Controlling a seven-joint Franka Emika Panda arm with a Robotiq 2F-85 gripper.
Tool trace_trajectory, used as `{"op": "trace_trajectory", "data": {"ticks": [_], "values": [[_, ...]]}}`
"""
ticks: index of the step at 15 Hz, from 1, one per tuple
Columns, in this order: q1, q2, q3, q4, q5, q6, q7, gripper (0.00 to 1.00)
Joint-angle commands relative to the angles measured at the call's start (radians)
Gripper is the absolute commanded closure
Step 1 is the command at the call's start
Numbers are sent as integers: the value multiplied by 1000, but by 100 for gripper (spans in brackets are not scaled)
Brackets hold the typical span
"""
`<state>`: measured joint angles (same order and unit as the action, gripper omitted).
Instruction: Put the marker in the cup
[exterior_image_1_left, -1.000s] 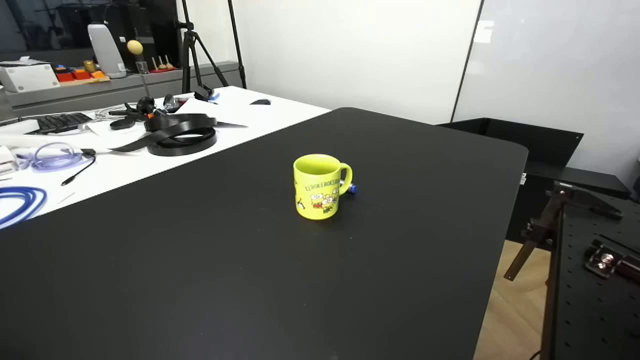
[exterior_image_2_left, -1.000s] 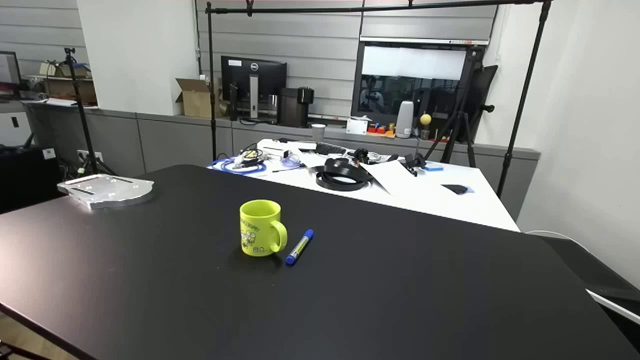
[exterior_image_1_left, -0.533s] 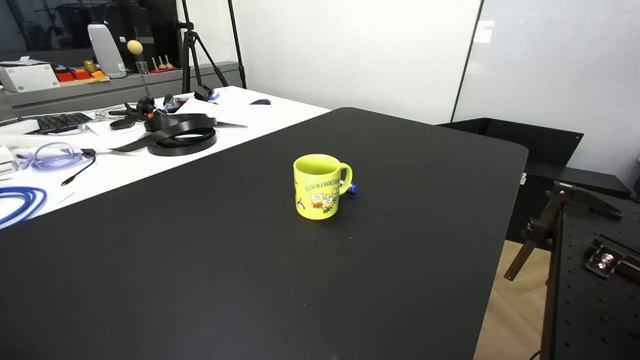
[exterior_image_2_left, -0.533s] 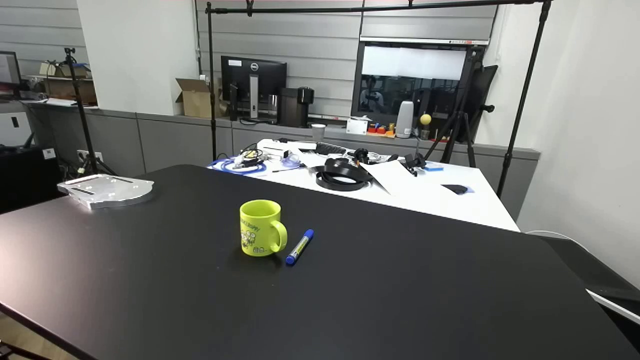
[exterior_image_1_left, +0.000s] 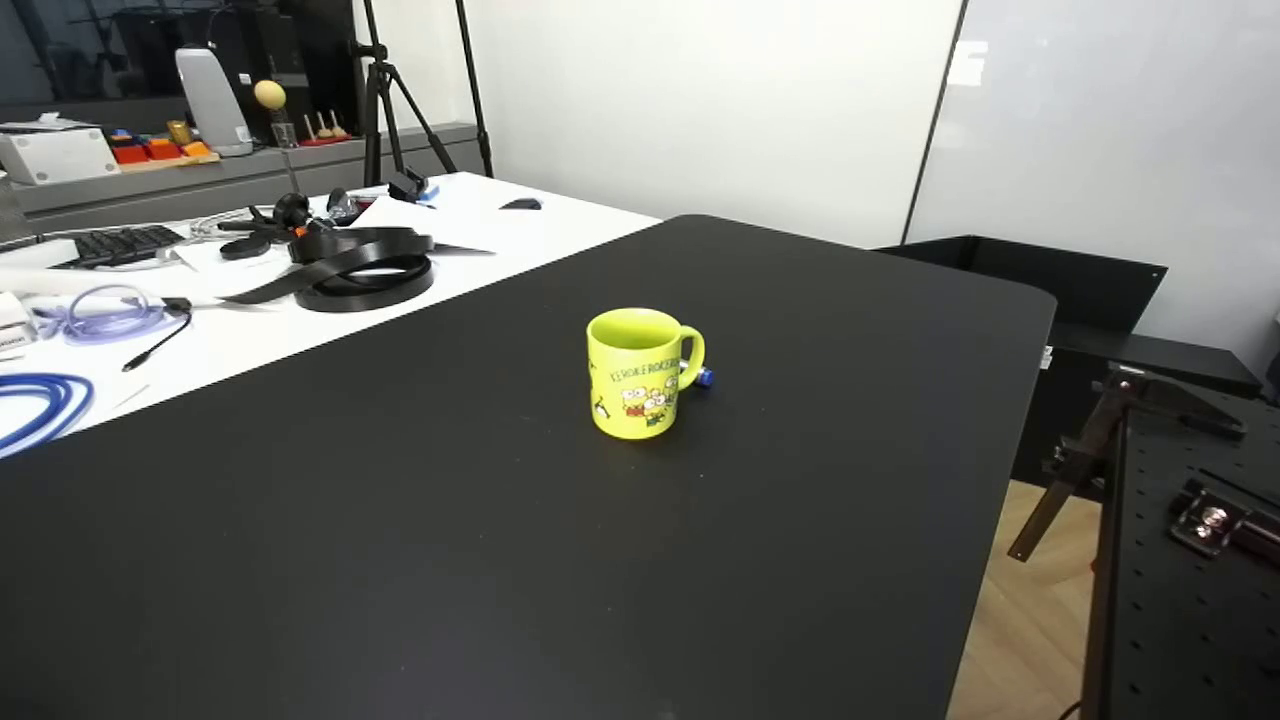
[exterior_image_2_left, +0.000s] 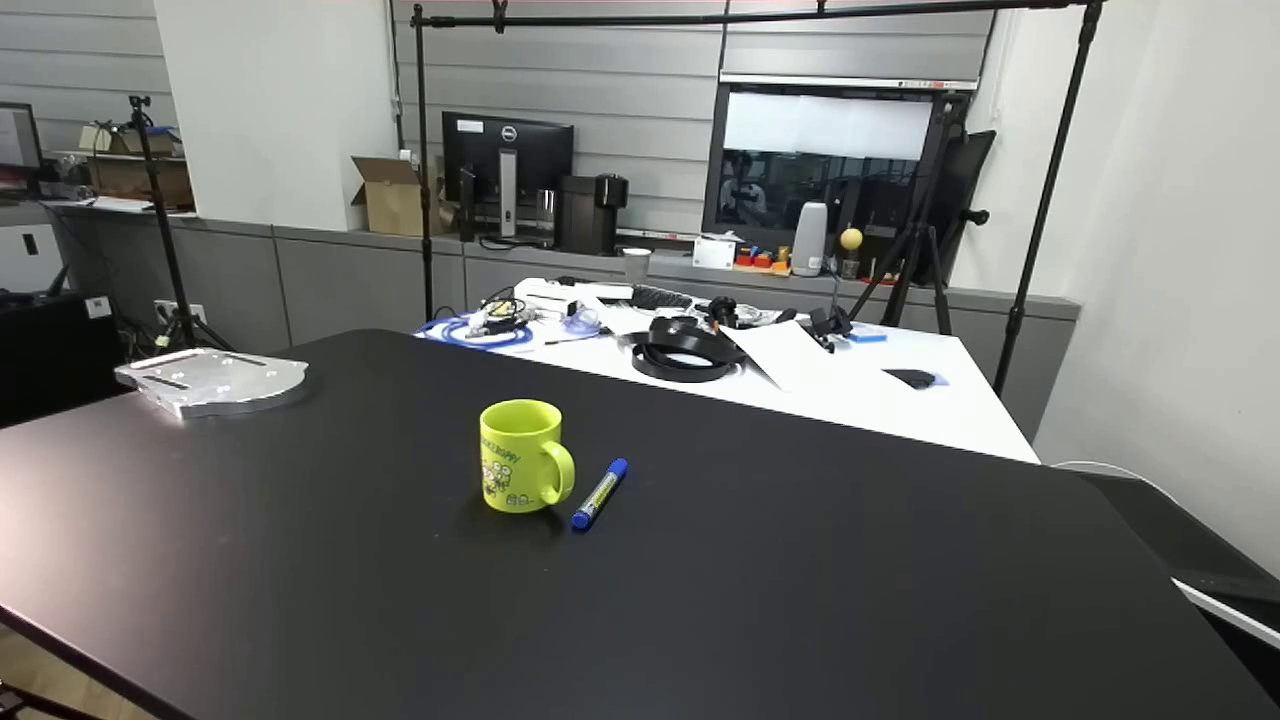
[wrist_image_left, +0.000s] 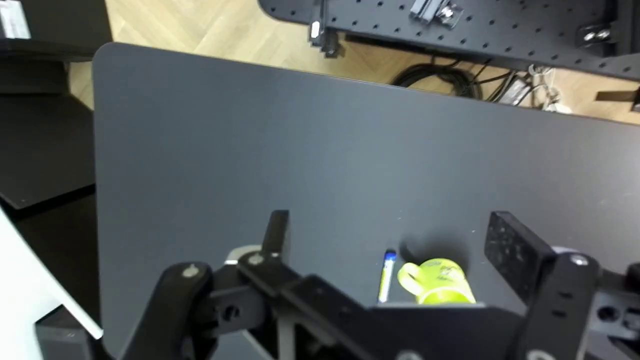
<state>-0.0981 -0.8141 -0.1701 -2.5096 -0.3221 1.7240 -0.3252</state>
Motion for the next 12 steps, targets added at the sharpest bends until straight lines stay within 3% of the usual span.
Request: {"op": "trace_trajectory", "data": {"ticks": [1, 4, 8, 9, 10, 12], "values": [[-33, 135, -14, -13, -115, 231, 91, 0], [-72, 279, -7, 10, -146, 396, 165, 0], [-55, 447, 11, 58, -54, 488, 201, 0], [-46, 486, 15, 84, -22, 465, 185, 0], [-68, 401, 11, 12, -56, 486, 156, 0], [-57, 460, 18, 42, -29, 485, 157, 0]]}}
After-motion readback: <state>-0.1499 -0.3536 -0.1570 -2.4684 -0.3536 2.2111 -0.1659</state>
